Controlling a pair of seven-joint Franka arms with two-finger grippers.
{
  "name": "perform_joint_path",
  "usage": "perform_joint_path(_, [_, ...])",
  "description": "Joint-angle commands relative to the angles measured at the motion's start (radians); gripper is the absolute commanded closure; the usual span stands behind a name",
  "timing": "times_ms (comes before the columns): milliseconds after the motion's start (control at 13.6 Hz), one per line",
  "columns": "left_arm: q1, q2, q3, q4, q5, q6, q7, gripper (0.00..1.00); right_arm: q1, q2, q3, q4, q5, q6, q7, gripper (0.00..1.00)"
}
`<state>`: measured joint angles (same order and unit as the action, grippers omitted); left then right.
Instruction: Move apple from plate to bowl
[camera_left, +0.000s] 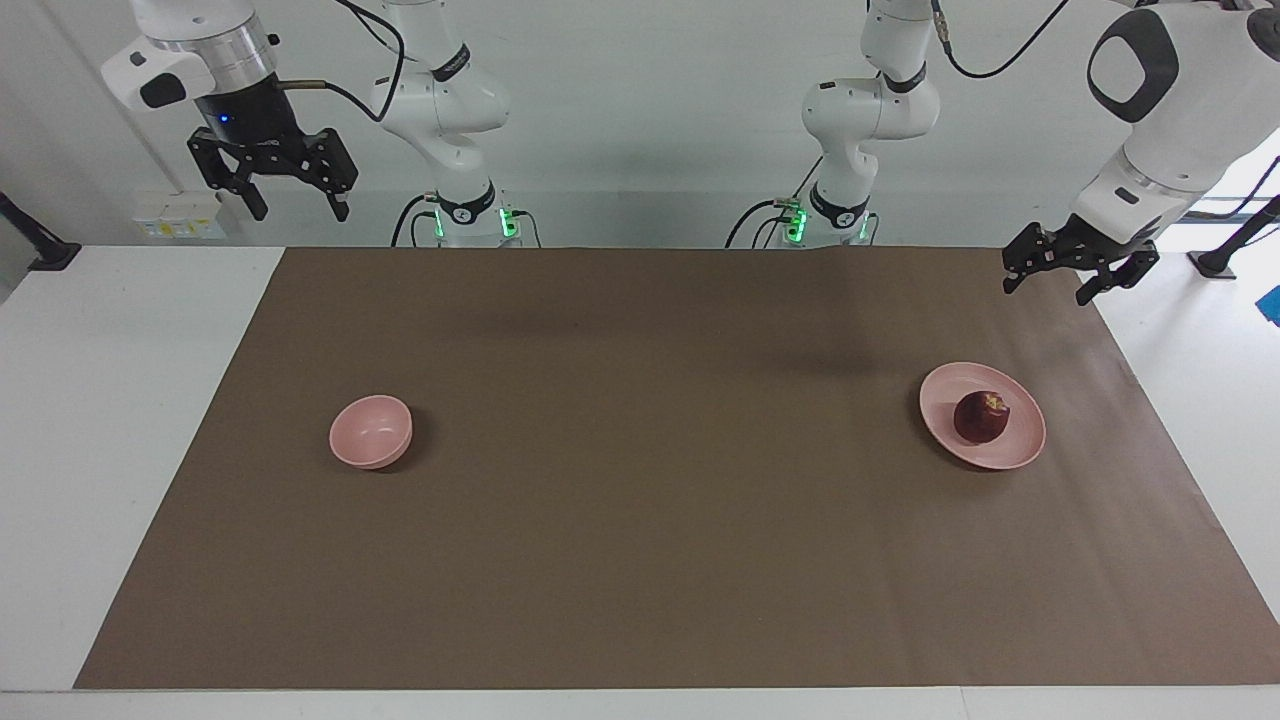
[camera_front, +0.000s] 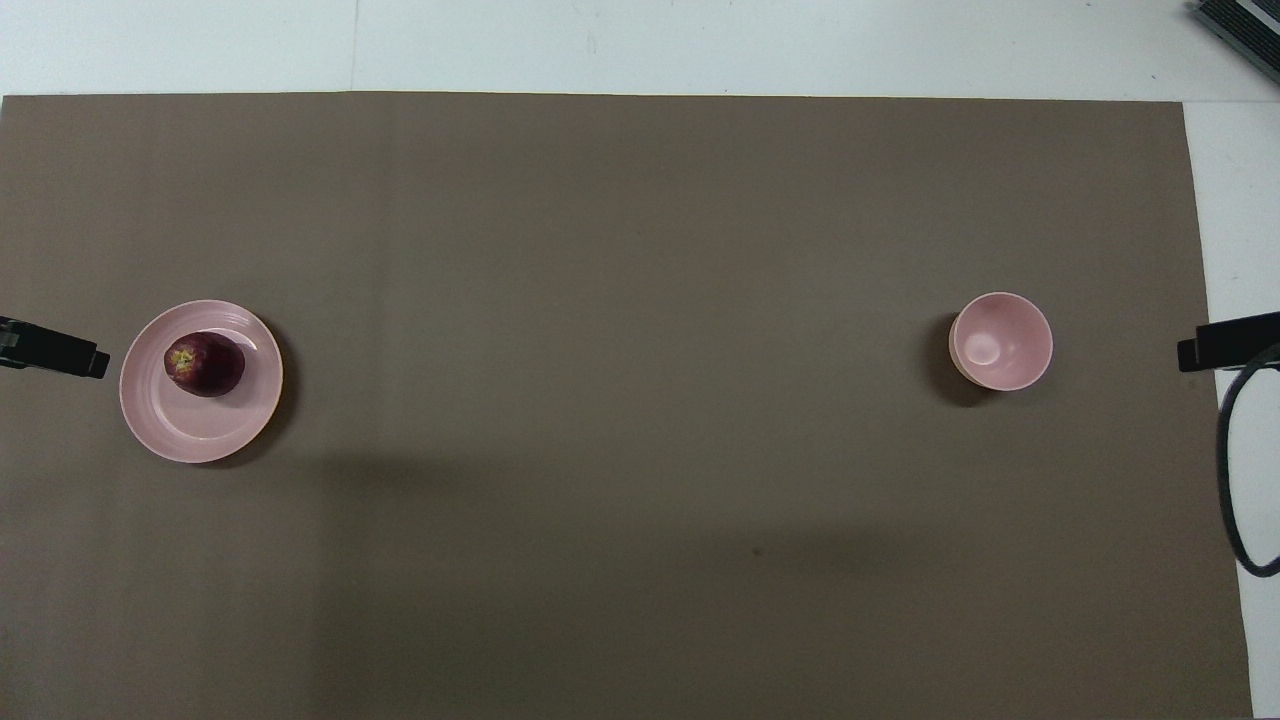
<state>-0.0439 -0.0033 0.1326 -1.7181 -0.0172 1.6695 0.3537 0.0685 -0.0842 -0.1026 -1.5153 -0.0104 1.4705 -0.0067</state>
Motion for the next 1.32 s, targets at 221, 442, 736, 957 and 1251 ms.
perform_joint_path(221, [0.042,0.034,-0.005,-0.159,0.016,0.22,0.053,0.0,-0.007,-0.006,0.006,-0.009,-0.006,0.007,-0.003,0.0])
perform_joint_path(442, [0.041,0.086,-0.005,-0.204,0.016,0.314,0.053,0.0,-0.007,-0.006,0.006,-0.009,-0.006,0.007,-0.003,0.0])
perform_joint_path(736, [0.039,0.144,-0.007,-0.276,0.016,0.473,0.053,0.0,-0.007,-0.006,0.006,-0.009,-0.006,0.007,-0.003,0.0])
perform_joint_path(957, [0.032,0.195,-0.007,-0.285,0.016,0.542,0.041,0.0,-0.007,-0.006,0.006,-0.009,-0.006,0.007,-0.003,0.0])
perform_joint_path(1251, [0.035,0.224,-0.008,-0.328,-0.003,0.639,0.039,0.0,-0.007,-0.006,0.006,-0.009,-0.006,0.007,-0.003,0.0])
